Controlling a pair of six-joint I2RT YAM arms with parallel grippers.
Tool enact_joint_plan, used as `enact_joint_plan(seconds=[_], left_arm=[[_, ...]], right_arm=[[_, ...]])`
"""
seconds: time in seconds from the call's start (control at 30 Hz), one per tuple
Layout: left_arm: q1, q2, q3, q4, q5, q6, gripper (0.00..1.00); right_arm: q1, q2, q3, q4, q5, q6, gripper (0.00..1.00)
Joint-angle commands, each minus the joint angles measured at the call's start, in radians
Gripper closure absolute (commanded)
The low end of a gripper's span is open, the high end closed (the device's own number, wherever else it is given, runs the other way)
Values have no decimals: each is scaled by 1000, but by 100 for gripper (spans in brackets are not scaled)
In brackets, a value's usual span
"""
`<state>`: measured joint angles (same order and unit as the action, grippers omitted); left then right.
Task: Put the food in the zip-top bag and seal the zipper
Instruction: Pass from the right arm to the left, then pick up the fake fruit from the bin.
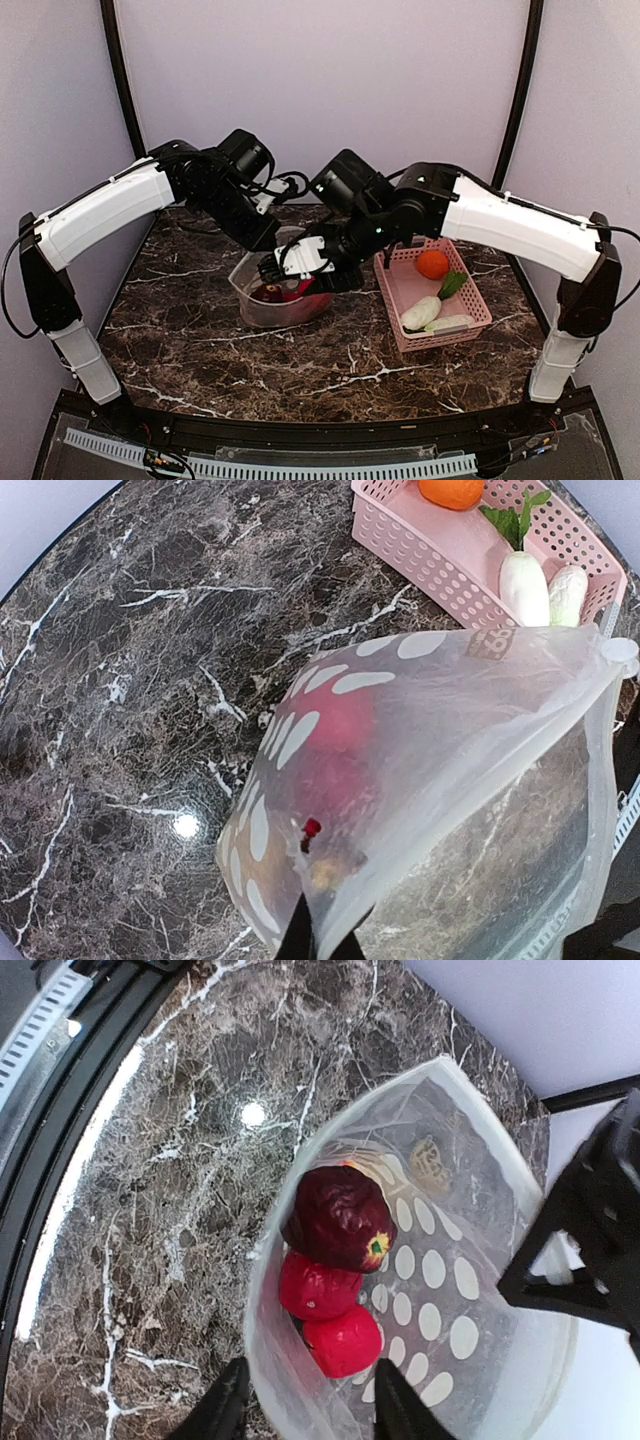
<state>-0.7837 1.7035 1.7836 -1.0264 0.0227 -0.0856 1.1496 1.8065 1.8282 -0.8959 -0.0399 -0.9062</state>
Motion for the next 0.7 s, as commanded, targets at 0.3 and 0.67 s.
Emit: enact_joint_plan(seconds=[0.3, 0.67], left_arm=[[-5, -66, -71, 79, -26, -13, 99], [-5, -79, -95, 115, 14, -27, 99]], right_arm=[[-601, -351, -225, 20, -420, 157, 45], [-780, -225, -496, 187, -50, 236, 42]])
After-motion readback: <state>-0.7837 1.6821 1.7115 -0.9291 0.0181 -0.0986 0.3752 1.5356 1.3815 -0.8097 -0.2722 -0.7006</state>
